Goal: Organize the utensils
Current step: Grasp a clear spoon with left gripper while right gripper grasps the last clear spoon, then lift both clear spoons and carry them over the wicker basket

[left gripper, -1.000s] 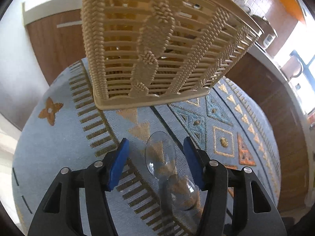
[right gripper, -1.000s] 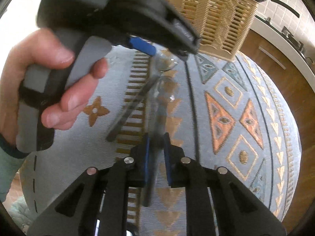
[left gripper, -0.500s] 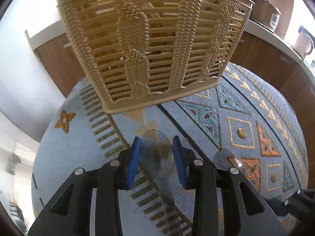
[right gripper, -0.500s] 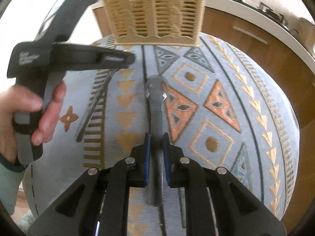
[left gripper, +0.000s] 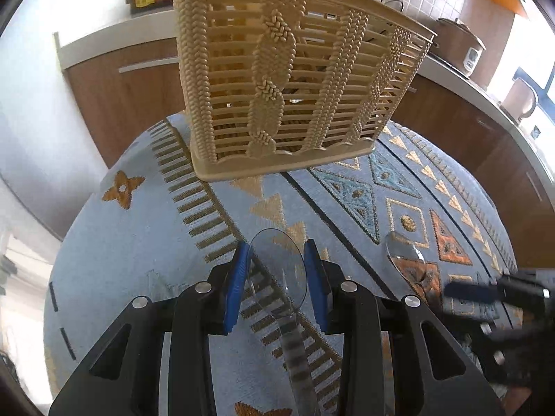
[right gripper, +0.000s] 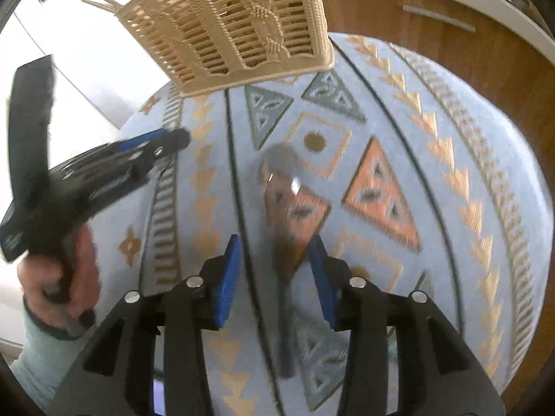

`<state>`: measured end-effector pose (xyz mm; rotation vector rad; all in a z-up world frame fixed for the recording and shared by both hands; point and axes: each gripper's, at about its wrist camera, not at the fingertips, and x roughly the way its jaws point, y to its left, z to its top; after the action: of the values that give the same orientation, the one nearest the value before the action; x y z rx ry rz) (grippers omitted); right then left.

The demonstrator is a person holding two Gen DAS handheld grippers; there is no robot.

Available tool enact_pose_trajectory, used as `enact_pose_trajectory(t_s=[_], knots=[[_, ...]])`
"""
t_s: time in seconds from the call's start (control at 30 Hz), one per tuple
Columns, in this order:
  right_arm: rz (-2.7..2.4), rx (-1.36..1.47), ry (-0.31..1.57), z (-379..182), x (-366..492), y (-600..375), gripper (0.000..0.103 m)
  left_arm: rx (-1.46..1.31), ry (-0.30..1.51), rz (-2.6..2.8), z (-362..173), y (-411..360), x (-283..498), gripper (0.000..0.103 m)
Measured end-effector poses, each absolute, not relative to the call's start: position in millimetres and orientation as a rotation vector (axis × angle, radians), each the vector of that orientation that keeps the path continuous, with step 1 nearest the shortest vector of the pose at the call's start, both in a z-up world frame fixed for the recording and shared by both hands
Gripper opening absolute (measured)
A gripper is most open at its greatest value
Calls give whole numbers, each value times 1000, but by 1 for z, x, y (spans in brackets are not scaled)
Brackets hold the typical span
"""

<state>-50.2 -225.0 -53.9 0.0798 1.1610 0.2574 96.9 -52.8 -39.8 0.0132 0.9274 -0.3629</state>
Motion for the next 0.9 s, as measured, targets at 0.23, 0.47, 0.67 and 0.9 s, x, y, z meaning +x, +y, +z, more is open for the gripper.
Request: enact_pose_trajectory(t_s=[0.23, 0.47, 0.67, 0.9], knots=[[183, -92, 1188, -54, -32, -199, 25, 1, 932, -373, -40, -45, 98, 31], [184, -128, 1200, -55, -30, -195, 10, 10, 916, -375, -33, -44, 87, 31], [247, -64, 1170, -52, -36, -196, 10, -3, 892, -330, -25, -39, 81, 31], [347, 1, 978, -6, -56, -203, 10, -62, 711, -322, 25, -21, 52, 31]])
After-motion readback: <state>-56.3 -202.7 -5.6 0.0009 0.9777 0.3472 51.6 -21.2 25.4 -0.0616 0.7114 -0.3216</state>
